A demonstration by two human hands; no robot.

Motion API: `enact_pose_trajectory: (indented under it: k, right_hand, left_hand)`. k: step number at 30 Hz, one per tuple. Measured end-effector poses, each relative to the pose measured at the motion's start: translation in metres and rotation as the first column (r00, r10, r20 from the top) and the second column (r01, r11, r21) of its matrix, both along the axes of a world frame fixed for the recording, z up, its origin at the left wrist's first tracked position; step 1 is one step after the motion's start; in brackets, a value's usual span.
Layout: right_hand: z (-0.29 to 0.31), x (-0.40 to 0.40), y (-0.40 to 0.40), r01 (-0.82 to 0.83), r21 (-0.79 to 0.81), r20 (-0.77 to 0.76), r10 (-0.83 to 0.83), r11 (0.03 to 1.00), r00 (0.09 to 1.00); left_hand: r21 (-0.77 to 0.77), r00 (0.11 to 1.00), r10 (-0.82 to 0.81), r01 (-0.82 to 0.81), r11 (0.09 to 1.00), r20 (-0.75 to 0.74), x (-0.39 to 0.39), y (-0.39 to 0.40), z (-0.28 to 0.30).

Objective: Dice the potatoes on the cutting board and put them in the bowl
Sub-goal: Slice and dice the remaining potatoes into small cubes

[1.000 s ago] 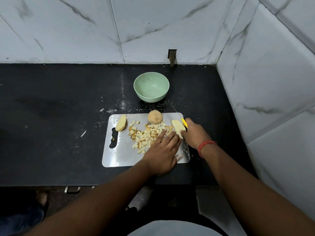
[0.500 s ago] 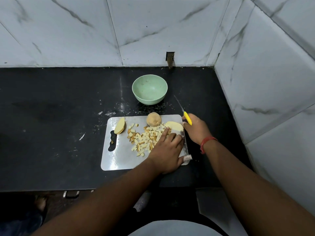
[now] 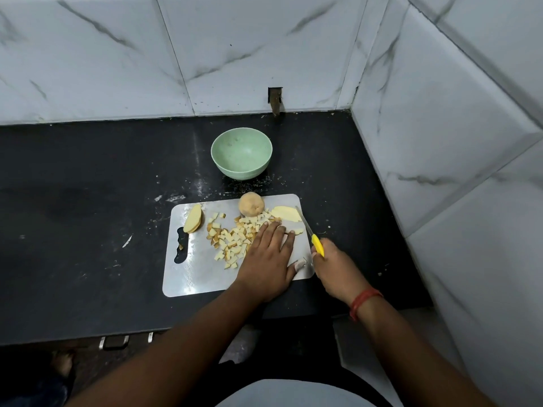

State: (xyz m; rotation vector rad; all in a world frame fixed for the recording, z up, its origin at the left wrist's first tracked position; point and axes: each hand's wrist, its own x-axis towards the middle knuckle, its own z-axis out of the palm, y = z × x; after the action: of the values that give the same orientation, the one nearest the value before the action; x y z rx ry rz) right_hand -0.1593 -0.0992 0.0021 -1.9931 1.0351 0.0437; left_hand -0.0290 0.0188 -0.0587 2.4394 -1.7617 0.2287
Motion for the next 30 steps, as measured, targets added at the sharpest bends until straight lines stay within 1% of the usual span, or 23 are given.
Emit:
enact_pose_trajectory:
  k: [5, 11, 14, 24, 28, 30]
  right_hand:
    - [0.001, -0.008, 0.009, -0.042, -0.043, -0.076, 0.039, 0.998, 0.996]
    - [0.007, -0.015, 0.02, -0.093, -0.136, -0.147, 0.072, 0.986, 0.986]
    - [0.009, -0.016, 0.024, -0.115, -0.181, -0.216, 0.075, 0.977, 0.974]
    - [0.01, -0.005, 0.024, -0.149, -0.069, -0.431, 0.105, 0.986, 0.896]
    - [0.012, -0.02, 0.03, -0.179, -0.068, -0.47, 0.127, 0.981, 0.874]
    - [0.015, -0.026, 0.031, -0.182, -0.084, -0.445, 0.127, 0.98, 0.887]
  left_hand:
    - [-0.013, 1.0, 0.013, -0.013, 1.0, -0.006, 0.0, 0.001, 0.001]
    - [0.043, 0.999, 0.019, -0.02, 0.999, 0.03, -0.003, 0.002, 0.003]
    - [0.045, 0.999, 0.031, -0.032, 0.998, 0.032, -0.004, 0.003, 0.004]
    - [0.055, 0.999, 0.033, -0.035, 0.998, 0.028, -0.003, 0.0, 0.005]
    - [0.034, 0.999, 0.033, -0.034, 0.999, 0.03, -0.003, 0.0, 0.005]
    - [0.035, 0.999, 0.034, -0.035, 0.999, 0.028, -0.003, -0.001, 0.005]
